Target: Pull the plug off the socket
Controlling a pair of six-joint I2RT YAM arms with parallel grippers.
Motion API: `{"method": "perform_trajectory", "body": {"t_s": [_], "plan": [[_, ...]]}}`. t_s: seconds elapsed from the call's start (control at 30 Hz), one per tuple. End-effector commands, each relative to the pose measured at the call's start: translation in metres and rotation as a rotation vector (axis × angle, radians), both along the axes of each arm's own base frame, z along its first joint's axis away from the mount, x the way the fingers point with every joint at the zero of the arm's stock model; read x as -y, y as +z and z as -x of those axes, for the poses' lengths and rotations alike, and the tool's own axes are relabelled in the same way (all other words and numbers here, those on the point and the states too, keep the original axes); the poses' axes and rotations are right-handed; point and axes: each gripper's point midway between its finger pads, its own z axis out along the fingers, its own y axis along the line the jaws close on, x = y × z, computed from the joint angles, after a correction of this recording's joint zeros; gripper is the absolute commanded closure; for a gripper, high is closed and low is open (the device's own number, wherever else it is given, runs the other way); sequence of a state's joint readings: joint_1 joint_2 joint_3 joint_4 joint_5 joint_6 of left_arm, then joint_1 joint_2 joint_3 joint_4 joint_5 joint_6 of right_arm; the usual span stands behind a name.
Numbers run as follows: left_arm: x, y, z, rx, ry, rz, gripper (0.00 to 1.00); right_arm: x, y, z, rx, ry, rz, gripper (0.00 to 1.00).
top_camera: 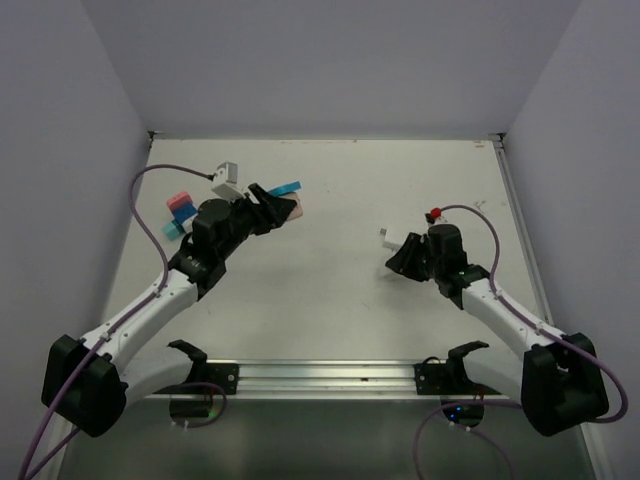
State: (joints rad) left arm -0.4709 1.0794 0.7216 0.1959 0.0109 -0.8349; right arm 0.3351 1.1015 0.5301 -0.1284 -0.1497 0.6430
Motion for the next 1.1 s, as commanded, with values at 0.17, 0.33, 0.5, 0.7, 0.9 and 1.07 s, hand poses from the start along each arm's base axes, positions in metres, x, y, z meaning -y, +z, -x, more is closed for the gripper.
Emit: {"method": "perform_trajectory", "body": {"t_s": [0.17, 0.33, 0.5, 0.7, 0.9, 1.07], "plan": [[0.017, -0.021, 0.049, 0.020, -0.298, -0.145, 1.00, 0.088, 0.000, -0.017, 0.051, -0.351, -0.044, 1.00], [0.018, -0.029, 0.064, 0.031, -0.376, -0.203, 1.00, 0.108, -0.012, -0.030, 0.045, -0.424, -0.099, 1.00], [0.014, -0.038, 0.078, 0.022, -0.419, -0.251, 1.00, 0.103, -0.021, -0.046, 0.032, -0.448, -0.172, 1.00], [0.013, -0.044, 0.096, 0.031, -0.507, -0.294, 1.00, 0.099, -0.036, -0.067, 0.006, -0.425, -0.198, 0.99], [0.004, -0.043, 0.106, 0.070, -0.522, -0.363, 1.00, 0.101, -0.053, -0.064, -0.059, -0.421, -0.162, 0.63], [0.000, -0.042, 0.111, 0.101, -0.540, -0.398, 1.00, 0.119, -0.055, -0.047, -0.095, -0.466, -0.047, 0.31]]}}
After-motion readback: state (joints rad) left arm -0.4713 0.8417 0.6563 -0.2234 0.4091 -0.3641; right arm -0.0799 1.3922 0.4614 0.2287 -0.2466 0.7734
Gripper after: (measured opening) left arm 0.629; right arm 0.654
